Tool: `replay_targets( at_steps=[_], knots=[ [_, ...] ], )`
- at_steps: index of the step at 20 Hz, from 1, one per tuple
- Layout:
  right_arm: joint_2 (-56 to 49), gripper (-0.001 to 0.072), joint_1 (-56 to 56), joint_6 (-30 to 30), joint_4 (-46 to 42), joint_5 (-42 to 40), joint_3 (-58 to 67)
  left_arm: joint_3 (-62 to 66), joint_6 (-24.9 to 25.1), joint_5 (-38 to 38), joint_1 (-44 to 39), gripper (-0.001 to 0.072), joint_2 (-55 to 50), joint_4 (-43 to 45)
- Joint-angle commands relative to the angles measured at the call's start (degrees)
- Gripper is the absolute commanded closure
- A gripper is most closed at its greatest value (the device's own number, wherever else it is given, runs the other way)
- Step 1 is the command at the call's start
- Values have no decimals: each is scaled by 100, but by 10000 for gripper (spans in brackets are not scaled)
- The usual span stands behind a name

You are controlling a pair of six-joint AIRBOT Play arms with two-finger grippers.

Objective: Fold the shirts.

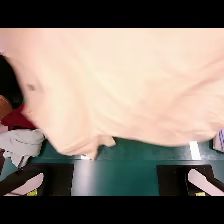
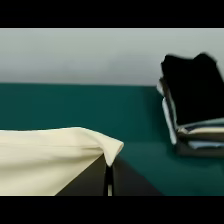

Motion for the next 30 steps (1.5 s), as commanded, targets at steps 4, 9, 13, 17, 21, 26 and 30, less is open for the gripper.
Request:
replay_targets(
  at_steps=[4, 9, 13, 17, 21, 26, 30],
  knots=[
    [-2841, 698, 1412, 264, -984, 887, 70, -772, 4, -997, 2, 683, -2229, -13],
    [-4177, 695, 1672, 367, -979, 424, 70, -857, 24, 162, 9, 682, -3392, 280],
    [-4057, 298, 1585, 367, -992, 254, 70, -776, -17, -234, 103, 103, -3405, 592],
    [-3405, 302, 1145, 361, -988, 1080, -131, -898, -129, -1808, 356, 103, -3176, 691],
    [-2267, 303, 721, 284, -807, 1095, -1676, -2809, -179, -1488, 232, 103, -2081, 802],
    [-774, 303, 420, 157, -581, 673, -3713, -6299, -612, -911, -98, 103, -79, 728],
    [-33, 303, 389, 157, -581, 136, -4485, -7893, -892, -214, -343, 103, 922, -129]
  ],
)
